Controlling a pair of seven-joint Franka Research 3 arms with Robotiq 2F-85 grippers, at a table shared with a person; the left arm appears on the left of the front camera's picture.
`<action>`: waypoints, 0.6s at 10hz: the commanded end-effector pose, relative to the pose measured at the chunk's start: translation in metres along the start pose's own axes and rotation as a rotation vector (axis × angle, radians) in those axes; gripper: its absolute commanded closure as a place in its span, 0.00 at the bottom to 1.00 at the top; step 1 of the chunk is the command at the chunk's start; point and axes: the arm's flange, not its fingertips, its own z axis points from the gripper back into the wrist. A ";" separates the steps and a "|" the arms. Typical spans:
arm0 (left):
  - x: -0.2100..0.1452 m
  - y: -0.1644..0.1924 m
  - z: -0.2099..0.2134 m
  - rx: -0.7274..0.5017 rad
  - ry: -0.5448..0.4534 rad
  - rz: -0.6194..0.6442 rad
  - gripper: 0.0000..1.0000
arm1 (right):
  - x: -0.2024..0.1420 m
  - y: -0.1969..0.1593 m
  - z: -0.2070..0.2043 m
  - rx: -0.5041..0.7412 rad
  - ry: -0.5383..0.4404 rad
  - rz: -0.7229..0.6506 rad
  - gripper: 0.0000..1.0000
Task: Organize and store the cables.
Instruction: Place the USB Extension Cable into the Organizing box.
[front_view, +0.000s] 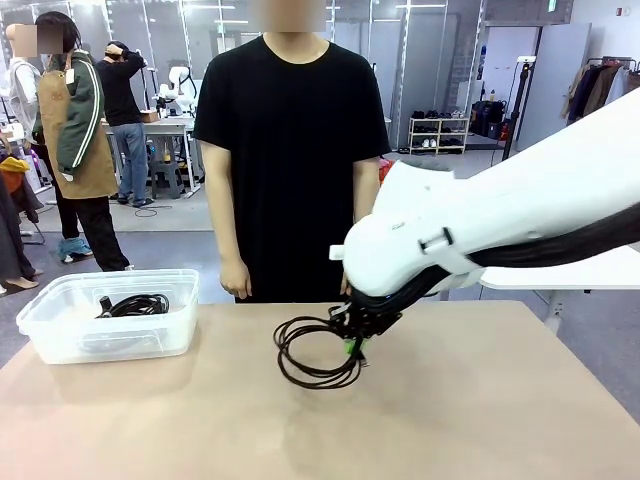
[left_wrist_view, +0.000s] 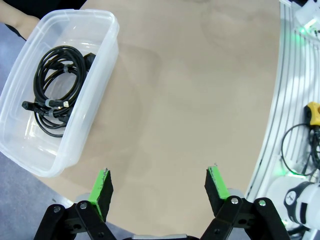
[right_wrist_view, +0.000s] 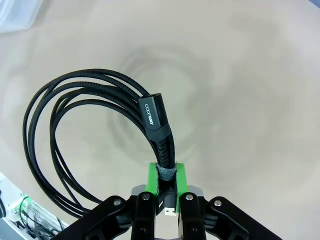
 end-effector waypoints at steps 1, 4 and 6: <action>0.001 0.002 -0.001 0.002 -0.014 0.008 0.06 | 0.021 0.021 -0.029 0.014 0.033 0.060 0.92; 0.001 0.002 -0.001 0.002 -0.014 0.008 0.06 | 0.021 0.045 -0.063 -0.025 0.108 0.136 0.92; 0.001 0.002 -0.001 0.002 -0.014 0.008 0.06 | 0.019 0.047 -0.071 -0.026 0.130 0.146 0.92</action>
